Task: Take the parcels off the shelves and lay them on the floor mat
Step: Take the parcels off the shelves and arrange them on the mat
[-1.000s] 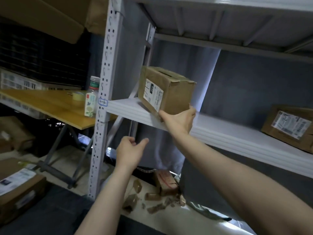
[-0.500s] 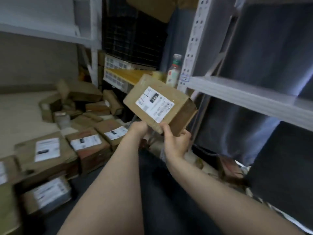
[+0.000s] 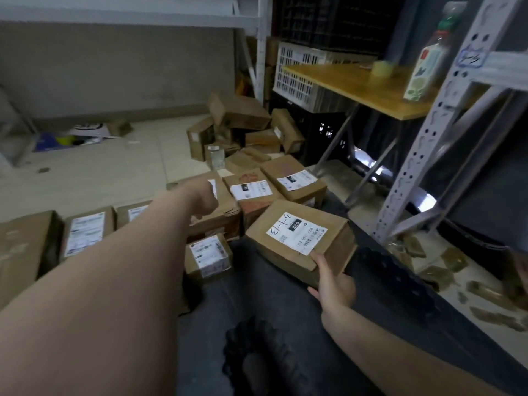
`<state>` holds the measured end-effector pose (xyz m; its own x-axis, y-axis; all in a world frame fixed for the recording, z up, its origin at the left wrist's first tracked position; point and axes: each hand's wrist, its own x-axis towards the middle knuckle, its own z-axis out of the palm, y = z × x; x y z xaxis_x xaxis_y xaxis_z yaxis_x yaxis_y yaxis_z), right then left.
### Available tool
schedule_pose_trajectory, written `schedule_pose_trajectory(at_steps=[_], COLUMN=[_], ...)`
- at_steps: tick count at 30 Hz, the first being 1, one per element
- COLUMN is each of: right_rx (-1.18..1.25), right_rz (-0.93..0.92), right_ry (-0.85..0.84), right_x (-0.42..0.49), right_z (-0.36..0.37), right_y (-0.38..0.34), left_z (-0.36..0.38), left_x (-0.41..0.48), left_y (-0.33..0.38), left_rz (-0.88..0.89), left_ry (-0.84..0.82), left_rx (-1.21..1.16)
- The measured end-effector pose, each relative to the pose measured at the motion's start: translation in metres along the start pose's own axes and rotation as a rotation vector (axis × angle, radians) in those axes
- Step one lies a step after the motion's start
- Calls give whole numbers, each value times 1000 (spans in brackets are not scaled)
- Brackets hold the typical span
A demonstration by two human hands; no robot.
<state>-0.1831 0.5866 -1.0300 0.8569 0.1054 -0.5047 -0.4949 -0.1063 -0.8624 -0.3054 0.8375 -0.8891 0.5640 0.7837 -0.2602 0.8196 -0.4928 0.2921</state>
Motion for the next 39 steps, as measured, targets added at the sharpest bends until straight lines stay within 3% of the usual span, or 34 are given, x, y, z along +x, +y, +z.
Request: schedule_pose_trajectory(at_steps=[4,15,25,32,39], right_rx=[-42,-224,-100,-106,-131], right_rz=[30,37,170,263,298], right_ry=[-101,-54,-53,-258,-342], right_x=[-1,43,53,34,29], right_z=[13,12,7,14,10], right_y=[5,-32,-15,19,30], left_z=[8,22,25,29,30], left_x=[5,21,25,27,26], left_y=[2,-3,-12,-11,-6], left_rz=[2,-5,-9,-17,-1], left_ry=[-65,-148,-164,-167,-182], left_rx=[-53,-35,-57,-51,-54])
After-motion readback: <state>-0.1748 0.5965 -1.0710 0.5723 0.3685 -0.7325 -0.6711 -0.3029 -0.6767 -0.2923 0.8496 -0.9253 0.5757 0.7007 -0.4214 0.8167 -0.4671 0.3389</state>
